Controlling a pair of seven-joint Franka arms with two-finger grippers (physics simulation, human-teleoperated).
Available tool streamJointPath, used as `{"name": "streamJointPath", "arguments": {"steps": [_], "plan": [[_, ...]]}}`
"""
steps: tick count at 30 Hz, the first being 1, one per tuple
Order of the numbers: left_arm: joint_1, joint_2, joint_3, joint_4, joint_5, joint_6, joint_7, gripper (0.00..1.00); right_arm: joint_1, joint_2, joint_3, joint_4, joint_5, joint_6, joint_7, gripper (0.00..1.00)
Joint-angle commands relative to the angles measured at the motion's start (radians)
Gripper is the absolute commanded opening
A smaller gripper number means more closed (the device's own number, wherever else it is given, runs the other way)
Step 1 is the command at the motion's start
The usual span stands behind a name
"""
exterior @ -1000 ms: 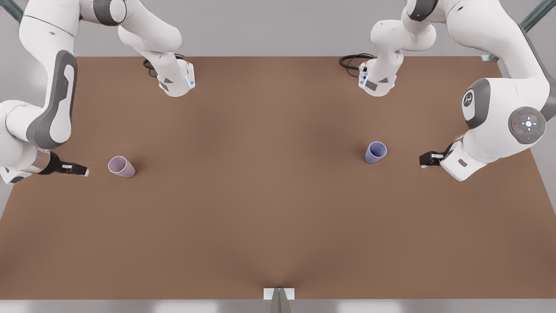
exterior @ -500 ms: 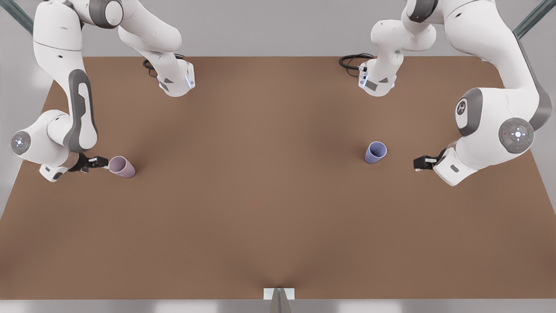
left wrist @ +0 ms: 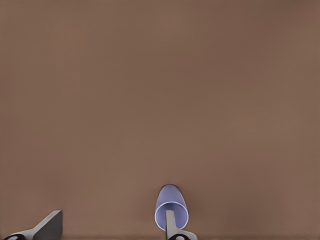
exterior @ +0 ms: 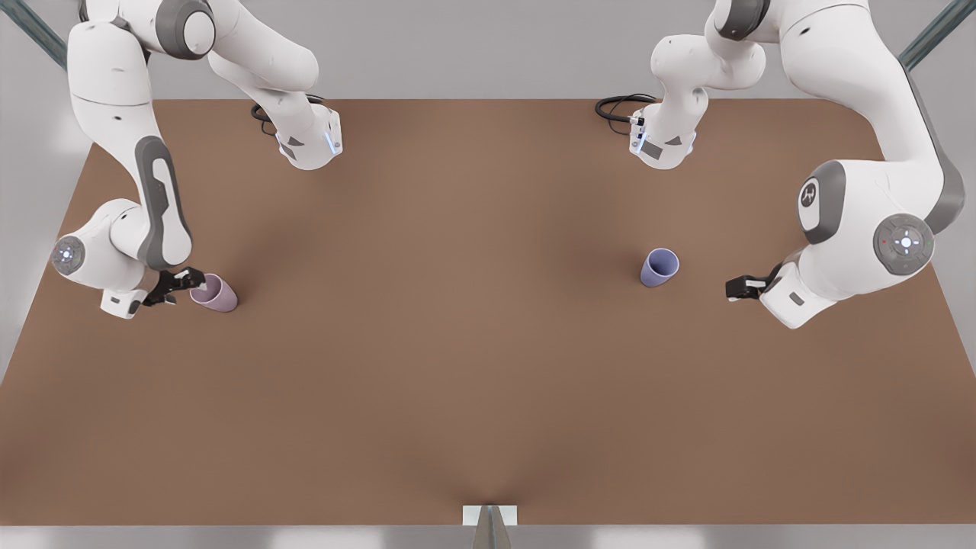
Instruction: Stack the cups, with the pink cup at the bottom and the purple cup at the top
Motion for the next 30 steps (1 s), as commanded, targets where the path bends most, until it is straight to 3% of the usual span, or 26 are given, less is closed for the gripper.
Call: {"name": "streamJointPath", "arguments": {"steps": [1, 3, 5, 9, 12, 13, 14, 18, 22, 25, 28, 30], "plan": [[0.002, 0.0, 0.0, 0.0, 0.001, 0.003, 0.007, 1.0, 0.0, -0.002, 0.0, -0.008, 0.001, 0.02, -0.222, 0.9], [0.002, 0.003, 0.002, 0.0, 0.001, 0.007, 0.006, 1.0, 0.0, 0.002, 0.0, -0.009, 0.001, 0.02, -0.222, 0.86], [0.003, 0.002, 0.002, -0.009, 0.001, 0.009, 0.006, 1.0, 0.0, 0.006, 0.0, -0.012, 0.003, 0.032, -0.223, 0.76], [0.003, -0.038, 0.008, -0.115, 0.001, 0.082, 0.007, 1.0, 0.006, 0.009, 0.001, -0.034, 0.003, 0.054, -0.223, 0.71], [0.002, -0.044, 0.008, -0.127, 0.001, 0.09, 0.006, 1.0, 0.014, 0.006, 0.004, -0.032, 0.003, 0.051, -0.222, 0.47], [0.002, -0.044, 0.009, -0.127, 0.001, 0.09, 0.006, 1.0, 0.019, 0.005, 0.006, -0.028, 0.003, 0.049, -0.213, 0.28], [0.002, -0.044, 0.009, -0.127, 0.001, 0.09, 0.007, 1.0, 0.02, 0.003, 0.008, -0.026, 0.003, 0.046, -0.211, 0.21], [0.002, -0.044, 0.009, -0.127, 0.001, 0.09, 0.007, 1.0, 0.028, -0.002, 0.012, -0.026, 0.003, 0.042, -0.215, 0.21], [0.002, -0.046, 0.011, -0.127, 0.001, 0.088, 0.007, 1.0, 0.118, -0.112, 0.032, -0.025, 0.003, -0.015, -0.081, 0.21], [0.002, -0.046, 0.02, -0.127, 0.001, 0.088, 0.009, 1.0, 0.301, -0.204, 0.061, -0.013, 0.003, -0.121, 0.298, 0.21], [0.002, -0.044, 0.02, -0.127, 0.001, 0.09, 0.009, 1.0, 0.56, -0.196, 0.078, 0.104, 0.017, -0.212, 0.774, 0.21], [0.002, -0.044, 0.02, -0.127, 0.001, 0.09, 0.009, 1.0, 0.571, -0.066, 0.259, 0.282, 0.02, -0.213, 1.096, 0.21]]}}
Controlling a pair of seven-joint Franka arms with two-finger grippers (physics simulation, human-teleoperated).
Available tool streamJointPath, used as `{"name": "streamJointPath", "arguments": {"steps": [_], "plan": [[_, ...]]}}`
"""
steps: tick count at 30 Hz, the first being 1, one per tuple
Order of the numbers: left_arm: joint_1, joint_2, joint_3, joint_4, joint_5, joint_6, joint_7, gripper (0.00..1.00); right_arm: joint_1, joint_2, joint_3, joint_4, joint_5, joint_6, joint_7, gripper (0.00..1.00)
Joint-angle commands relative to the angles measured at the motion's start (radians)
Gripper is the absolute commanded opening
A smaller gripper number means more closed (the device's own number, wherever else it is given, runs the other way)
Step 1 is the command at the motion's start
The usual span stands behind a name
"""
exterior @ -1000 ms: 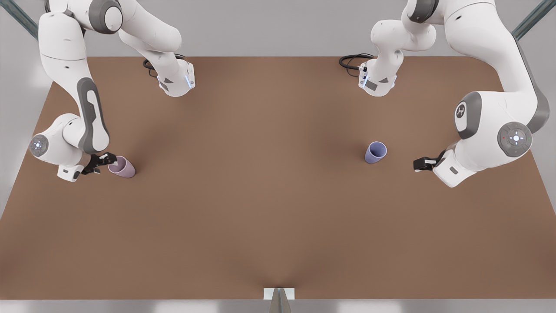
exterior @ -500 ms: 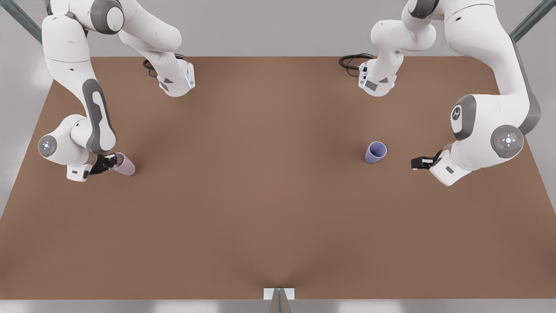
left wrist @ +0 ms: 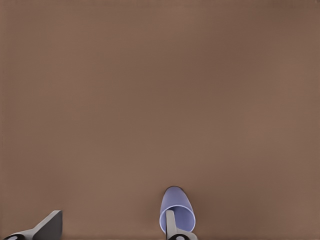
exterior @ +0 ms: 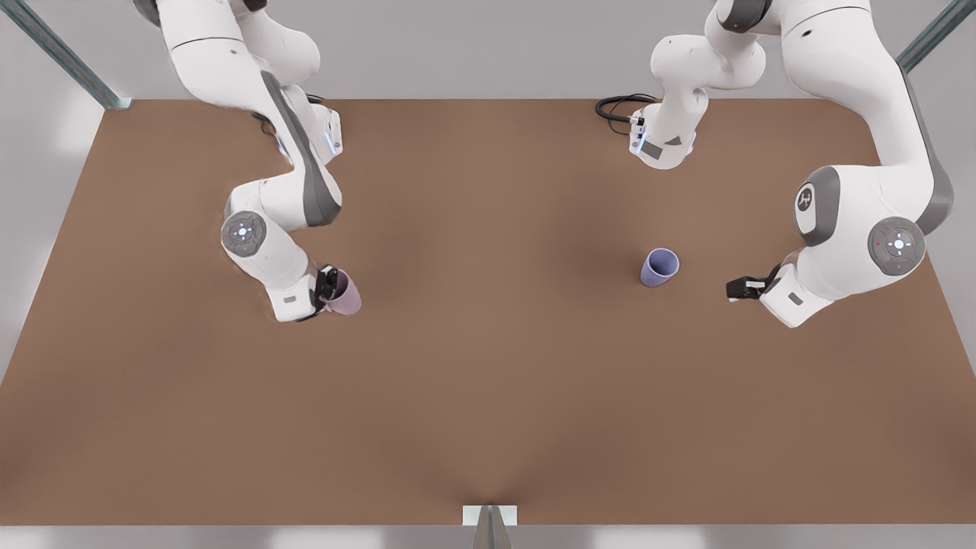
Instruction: Stack the cups, with the pink cup at the bottom and the purple cup at the top
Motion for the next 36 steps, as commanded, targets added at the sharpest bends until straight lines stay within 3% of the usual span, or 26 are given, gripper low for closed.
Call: {"name": "streamJointPath", "arguments": {"steps": [1, 4, 5, 7, 10, 17, 26, 36], "plan": [[0.001, -0.001, 0.0, 0.0, 0.001, 0.002, 0.002, 1.0, 0.017, 0.102, 0.088, 0.155, 0.003, -0.107, 1.059, 0.21], [-0.001, -0.004, -0.001, -0.018, 0.001, 0.017, 0.002, 1.0, 0.121, 0.399, 0.117, 0.581, 0.002, -0.199, 1.365, 0.21], [-0.001, -0.029, -0.001, -0.07, -0.013, 0.059, 0.002, 1.0, 0.218, 0.52, 0.059, 0.772, -0.003, -0.234, 1.522, 0.21], [-0.002, -0.064, -0.001, -0.18, -0.032, 0.165, 0.002, 1.0, 0.296, 0.704, 0.031, 0.999, -0.001, -0.216, 1.619, 0.21], [-0.008, -0.127, -0.001, -0.366, -0.032, 0.336, 0.002, 1.0, 0.324, 0.798, 0.017, 1.076, -0.001, -0.202, 1.656, 0.21], [-0.013, -0.26, -0.009, -0.71, -0.032, 0.631, 0.002, 1.0, 0.354, 0.836, 0.007, 1.077, -0.001, -0.17, 1.657, 0.21], [-0.031, -0.311, -0.015, -0.941, -0.032, 0.872, 0.001, 1.0, 0.368, 0.842, 0.004, 1.066, -0.001, -0.159, 1.659, 0.22], [-0.048, -0.32, -0.015, -1.037, -0.032, 0.898, -0.012, 1.0, 0.38, 0.857, 0.001, 1.056, -0.001, -0.128, 1.675, 0.32]]}}
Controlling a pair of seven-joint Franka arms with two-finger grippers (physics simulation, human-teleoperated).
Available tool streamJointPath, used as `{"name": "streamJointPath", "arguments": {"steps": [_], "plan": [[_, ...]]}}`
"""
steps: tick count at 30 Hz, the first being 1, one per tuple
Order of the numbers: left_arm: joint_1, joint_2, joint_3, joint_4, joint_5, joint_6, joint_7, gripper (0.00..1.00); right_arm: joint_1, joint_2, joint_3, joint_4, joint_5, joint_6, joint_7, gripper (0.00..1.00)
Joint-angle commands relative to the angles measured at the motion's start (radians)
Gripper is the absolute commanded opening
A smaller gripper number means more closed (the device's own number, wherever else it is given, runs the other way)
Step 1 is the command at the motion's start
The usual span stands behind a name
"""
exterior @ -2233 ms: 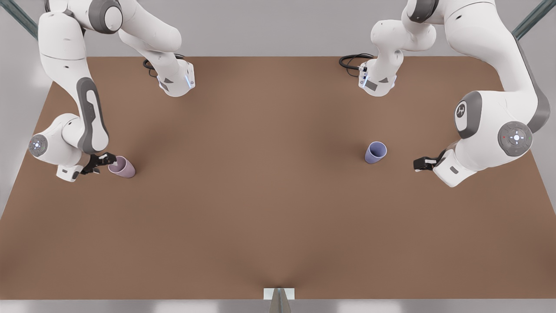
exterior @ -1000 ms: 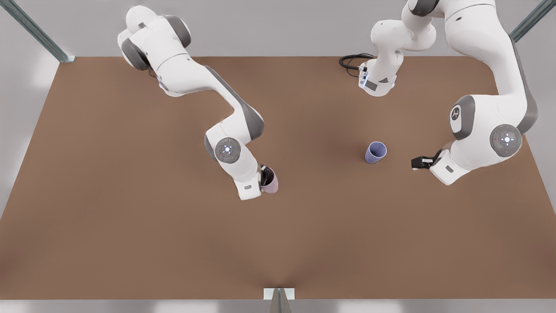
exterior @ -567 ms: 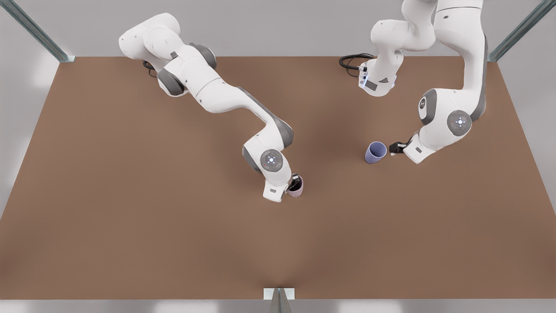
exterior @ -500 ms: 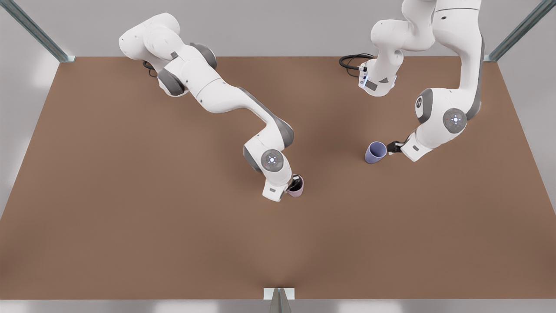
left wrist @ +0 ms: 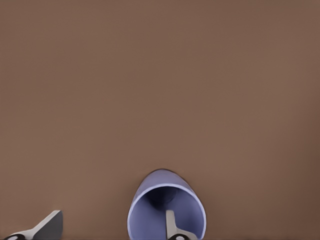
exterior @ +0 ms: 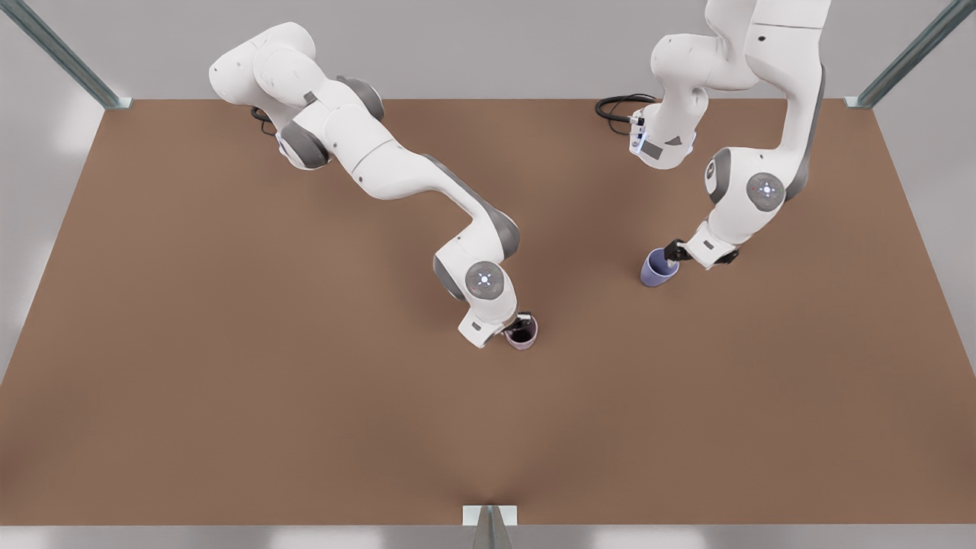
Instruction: Stack the cups, with the pink cup at the bottom and the purple cup at the top
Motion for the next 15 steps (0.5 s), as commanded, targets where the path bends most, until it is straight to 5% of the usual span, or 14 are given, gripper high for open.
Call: {"name": "streamJointPath", "arguments": {"steps": [1, 3, 8, 12, 15], "plan": [[-0.006, 0.005, 0.0, -0.004, 0.002, 0.03, -0.013, 1.0, 0.0, -0.002, 0.0, 0.0, 0.0, 0.011, 0.257, 0.33], [-0.008, 0.012, 0.0, -0.024, 0.0, 0.029, -0.013, 1.0, 0.0, -0.004, 0.0, 0.0, 0.0, 0.011, 0.256, 0.38], [-0.015, 0.069, -0.002, -0.024, -0.001, 0.032, -0.013, 1.0, 0.0, -0.027, -0.017, -0.021, 0.003, 0.011, 0.254, 0.74], [-0.017, 0.114, -0.002, -0.021, -0.026, 0.041, -0.013, 0.93, -0.005, -0.099, -0.02, -0.069, 0.004, 0.008, 0.25, 0.79], [-0.015, 0.131, -0.005, -0.019, -0.026, 0.049, -0.013, 0.65, -0.032, -0.268, -0.034, -0.196, 0.04, -0.001, 0.231, 0.87]]}}
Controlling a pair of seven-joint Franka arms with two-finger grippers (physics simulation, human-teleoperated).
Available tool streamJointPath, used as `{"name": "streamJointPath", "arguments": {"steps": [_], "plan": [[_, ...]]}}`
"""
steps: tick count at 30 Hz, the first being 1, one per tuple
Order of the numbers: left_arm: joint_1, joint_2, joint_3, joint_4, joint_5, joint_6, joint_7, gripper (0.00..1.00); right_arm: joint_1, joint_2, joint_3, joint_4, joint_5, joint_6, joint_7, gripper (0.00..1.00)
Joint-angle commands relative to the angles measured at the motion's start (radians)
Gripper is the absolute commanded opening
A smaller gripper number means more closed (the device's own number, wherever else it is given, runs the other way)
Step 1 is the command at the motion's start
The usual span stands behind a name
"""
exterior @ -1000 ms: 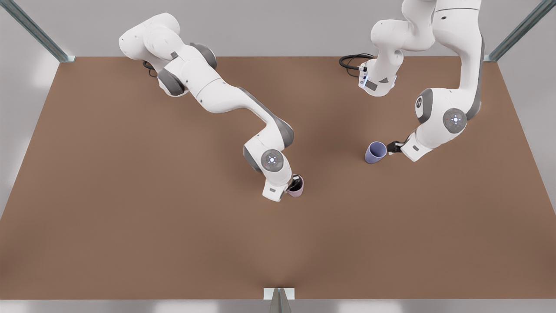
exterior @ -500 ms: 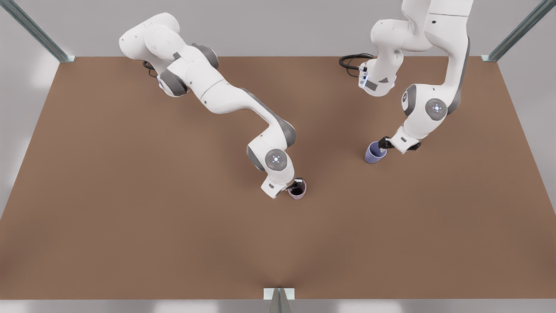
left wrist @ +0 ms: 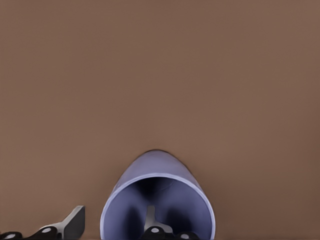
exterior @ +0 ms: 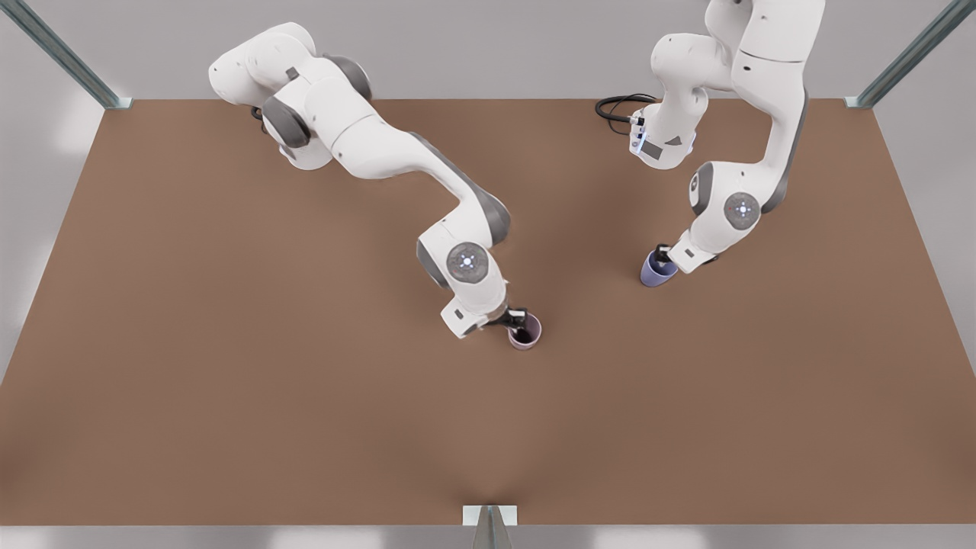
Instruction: Stack the cups, with the pink cup at the bottom and the purple cup at the top
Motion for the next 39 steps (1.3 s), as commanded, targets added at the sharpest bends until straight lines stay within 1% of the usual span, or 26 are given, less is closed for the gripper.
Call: {"name": "streamJointPath", "arguments": {"steps": [1, 2, 3, 4, 5, 6, 7, 8, 9, 10, 11, 12, 14, 16, 17, 19, 21, 23, 24, 25, 26, 28, 32, 34, 37, 39], "plan": [[0.01, 0.006, 0.0, 0.001, -0.006, 0.011, -0.009, 0.59, -0.038, -0.123, -0.015, -0.089, 0.024, -0.014, -0.007, 0.9], [0.01, 0.009, 0.0, 0.001, -0.006, 0.01, -0.009, 0.55, -0.098, -0.216, -0.017, -0.157, 0.022, -0.046, -0.029, 1.0], [0.01, 0.009, 0.0, 0.001, -0.006, 0.011, -0.009, 0.54, -0.175, -0.362, -0.02, -0.307, 0.007, -0.045, -0.088, 1.0], [0.01, 0.013, 0.0, 0.002, -0.006, 0.011, -0.009, 0.51, -0.253, -0.485, -0.02, -0.423, 0.01, -0.049, -0.269, 1.0], [0.01, 0.015, -0.002, 0.004, -0.007, 0.01, -0.009, 0.49, -0.359, -0.608, -0.02, -0.516, 0.01, -0.117, -0.452, 1.0], [0.01, 0.024, -0.002, 0.004, -0.009, 0.011, -0.009, 0.45, -0.445, -0.635, -0.02, -0.483, 0.005, -0.336, -0.605, 1.0], [0.008, 0.029, -0.002, 0.004, -0.027, 0.011, -0.009, 0.43, -0.553, -0.678, -0.018, -0.488, -0.004, -0.411, -0.72, 1.0], [0.008, 0.029, -0.003, 0.004, -0.032, 0.011, -0.009, 0.4, -0.626, -0.724, -0.017, -0.493, -0.045, -0.488, -0.817, 1.0], [0.0, 0.029, -0.003, 0.005, -0.033, 0.011, -0.009, 0.38, -0.646, -0.746, -0.008, -0.485, -0.117, -0.49, -0.894, 1.0], [0.0, 0.029, -0.003, 0.005, -0.036, 0.011, -0.009, 0.35, -0.655, -0.726, -0.026, -0.476, -0.133, -0.488, -0.898, 1.0], [-0.004, 0.029, -0.003, 0.005, -0.047, 0.009, -0.009, 0.34, -0.644, -0.692, -0.098, -0.404, -0.131, -0.52, -0.917, 1.0], [-0.01, 0.027, -0.002, 0.007, -0.049, 0.008, -0.007, 0.34, -0.65, -0.614, -0.103, -0.295, -0.134, -0.571, -0.94, 1.0], [-0.012, 0.021, -0.003, 0.016, -0.049, -0.001, -0.006, 0.32, -0.643, -0.594, -0.104, -0.289, -0.136, -0.551, -0.938, 1.0], [-0.012, 0.019, -0.005, 0.022, -0.049, -0.003, -0.006, 0.27, -0.65, -0.591, -0.101, -0.292, -0.128, -0.546, -0.94, 1.0], [-0.012, 0.019, -0.009, 0.024, -0.049, -0.003, -0.006, 0.25, -0.653, -0.589, -0.103, -0.292, -0.119, -0.471, -0.931, 1.0], [-0.012, 0.018, -0.009, 0.028, -0.049, -0.004, -0.006, 0.21, -0.666, -0.591, -0.107, -0.287, -0.113, -0.468, -0.931, 1.0], [-0.012, 0.013, -0.009, 0.047, -0.049, -0.035, -0.004, 0.21, -0.669, -0.589, -0.106, -0.284, -0.114, -0.465, -0.931, 1.0], [-0.013, -0.019, -0.009, 0.148, -0.05, -0.191, -0.006, 0.21, -0.669, -0.591, -0.106, -0.284, -0.116, -0.465, -0.931, 1.0], [-0.026, -0.016, -0.023, 0.251, -0.082, -0.286, -0.013, 0.21, -0.672, -0.594, -0.107, -0.284, -0.116, -0.46, -0.931, 1.0], [-0.029, -0.005, -0.055, 0.318, -0.098, -0.331, -0.053, 0.21, -0.672, -0.592, -0.107, -0.284, -0.116, -0.459, -0.931, 1.0], [-0.036, 0.012, -0.077, 0.372, -0.098, -0.345, -0.087, 0.21, -0.672, -0.592, -0.107, -0.284, -0.116, -0.459, -0.931, 1.0], [-0.089, 0.102, -0.109, 0.576, -0.099, -0.446, -0.207, 0.21, -0.682, -0.595, -0.114, -0.286, -0.114, -0.459, -0.931, 1.0], [-0.17, 0.263, -0.121, 0.852, -0.142, -0.509, -0.368, 0.21, -0.686, -0.597, -0.114, -0.284, -0.107, -0.45, -0.929, 1.0], [-0.179, 0.36, -0.167, 0.999, -0.142, -0.514, -0.489, 0.21, -0.69, -0.595, -0.114, -0.284, -0.107, -0.434, -0.929, 1.0], [-0.216, 0.45, -0.183, 1.116, -0.144, -0.512, -0.59, 0.21, -0.689, -0.591, -0.112, -0.286, -0.084, -0.419, -0.929, 1.0], [-0.239, 0.477, -0.183, 1.148, -0.142, -0.512, -0.627, 0.21, -0.69, -0.591, -0.112, -0.286, -0.085, -0.414, -0.929, 1.0]]}}
